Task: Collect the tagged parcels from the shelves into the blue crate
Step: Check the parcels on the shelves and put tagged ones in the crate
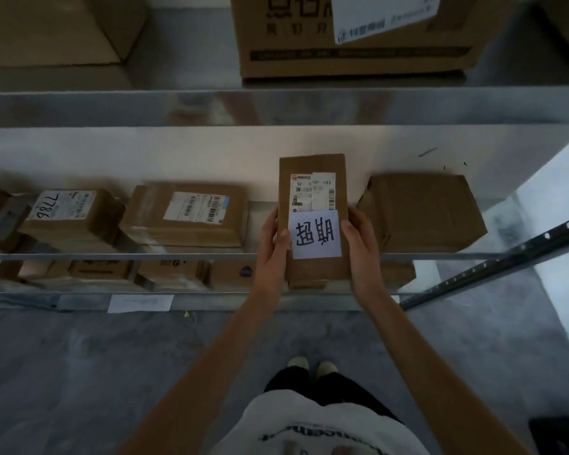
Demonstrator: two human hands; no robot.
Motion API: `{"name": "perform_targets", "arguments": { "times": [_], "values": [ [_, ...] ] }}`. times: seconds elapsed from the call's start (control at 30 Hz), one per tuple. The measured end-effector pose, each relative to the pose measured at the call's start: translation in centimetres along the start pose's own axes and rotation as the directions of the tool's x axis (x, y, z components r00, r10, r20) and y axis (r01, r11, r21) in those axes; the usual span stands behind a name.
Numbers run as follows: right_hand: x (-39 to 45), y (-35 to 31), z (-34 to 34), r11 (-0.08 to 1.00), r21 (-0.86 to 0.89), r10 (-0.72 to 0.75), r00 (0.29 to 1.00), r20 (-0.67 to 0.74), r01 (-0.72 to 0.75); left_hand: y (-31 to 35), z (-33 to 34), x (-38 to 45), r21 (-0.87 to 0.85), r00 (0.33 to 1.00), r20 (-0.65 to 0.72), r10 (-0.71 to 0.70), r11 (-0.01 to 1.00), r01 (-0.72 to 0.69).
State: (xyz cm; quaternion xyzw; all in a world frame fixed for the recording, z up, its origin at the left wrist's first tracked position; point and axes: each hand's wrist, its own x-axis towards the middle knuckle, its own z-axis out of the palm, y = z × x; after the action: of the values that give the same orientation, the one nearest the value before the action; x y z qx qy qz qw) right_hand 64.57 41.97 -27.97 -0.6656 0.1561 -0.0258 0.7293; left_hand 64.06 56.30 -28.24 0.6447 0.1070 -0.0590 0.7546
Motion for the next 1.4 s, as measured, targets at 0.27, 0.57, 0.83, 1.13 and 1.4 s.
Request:
{"name": "perform_targets", "arguments": {
  "times": [0.27, 0.57, 0.83, 1.13, 1.4],
  "values": [
    [-2.1, 0.7, -6.0, 0.998, 0.035, 0.053, 0.966, -0.254, -0.045, -0.5, 4.1, -1.6, 0.11, 0.983, 0.184, -0.016, 0.994, -0.004],
    [-5.8, -1.4, -19.7, 0.95, 0.312, 0.172, 0.874, -0.455, -0.024, 0.5, 12.9, -2.8, 0.378, 0.81, 0.558, -0.18, 0.924, -0.055],
    [-12.0, 0.3, -33.1, 0.821, 0.539, 0.35, 0.58, -0.735, 0.187, -5.9, 26.2, -9.9, 0.394, 0.883, 0.407, -0.233, 0.917, 0.061],
    [-22.6, 4.2, -45.8, 0.885, 0.451, 0.406, 0.283, -0.869, 0.115, -11.8, 39.2, -19.5, 0.491, 0.682, 0.62, -0.389, 0.87, 0.05],
    [-31.5, 7.9, -52.6, 0.91, 0.412, 0.415, 0.11, -0.903, -0.05, -16.7, 48.6, -25.5, 0.593, 0.444, 0.753, -0.485, 0.794, -0.138]
  ]
}}
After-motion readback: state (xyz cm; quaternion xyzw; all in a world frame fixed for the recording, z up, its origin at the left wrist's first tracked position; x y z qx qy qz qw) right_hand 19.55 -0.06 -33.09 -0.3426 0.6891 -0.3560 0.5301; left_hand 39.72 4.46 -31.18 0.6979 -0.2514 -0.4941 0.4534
